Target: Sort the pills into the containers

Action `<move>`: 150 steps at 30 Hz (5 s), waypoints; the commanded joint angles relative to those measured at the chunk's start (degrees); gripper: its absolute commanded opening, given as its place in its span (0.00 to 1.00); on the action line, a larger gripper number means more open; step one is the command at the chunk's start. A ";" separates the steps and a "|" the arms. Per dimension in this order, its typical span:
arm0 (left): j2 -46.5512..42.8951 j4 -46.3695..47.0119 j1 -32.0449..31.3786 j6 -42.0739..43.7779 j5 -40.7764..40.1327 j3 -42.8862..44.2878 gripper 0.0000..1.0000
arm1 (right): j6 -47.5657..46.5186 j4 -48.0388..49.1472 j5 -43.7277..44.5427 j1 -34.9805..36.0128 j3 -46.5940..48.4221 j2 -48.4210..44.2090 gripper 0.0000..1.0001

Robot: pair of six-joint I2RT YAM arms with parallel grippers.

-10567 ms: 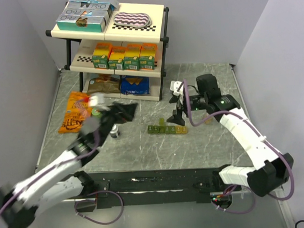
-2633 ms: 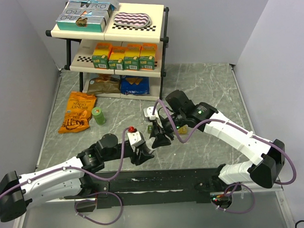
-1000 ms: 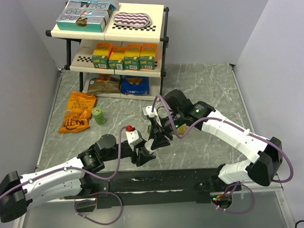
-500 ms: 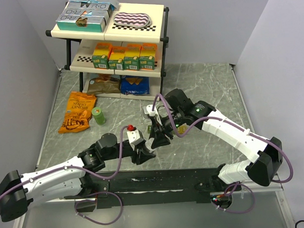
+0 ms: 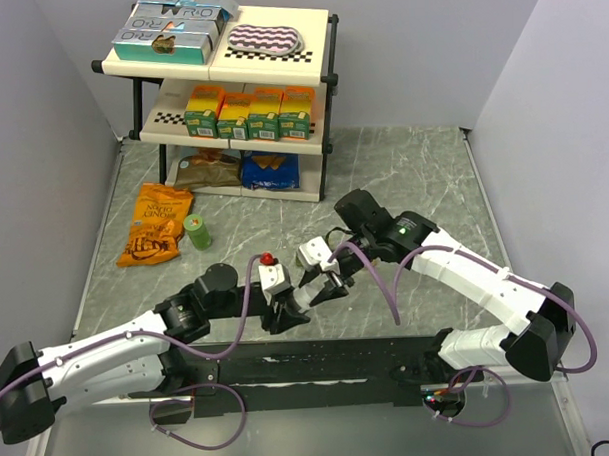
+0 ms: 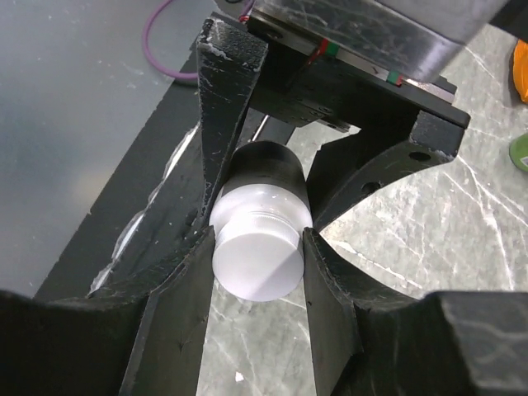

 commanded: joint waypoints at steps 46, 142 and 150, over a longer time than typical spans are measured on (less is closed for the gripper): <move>2.01 0.93 0.59 2.59 6.86 2.89 0.01 | -15.94 -9.07 -0.81 1.33 3.78 1.81 0.13; 0.86 1.27 0.67 1.27 11.33 3.33 0.01 | -49.87 -33.70 -4.34 -0.96 18.11 11.14 0.23; 0.86 1.45 0.67 2.24 10.21 3.86 0.01 | -45.31 -28.07 -1.59 1.42 14.43 9.12 0.47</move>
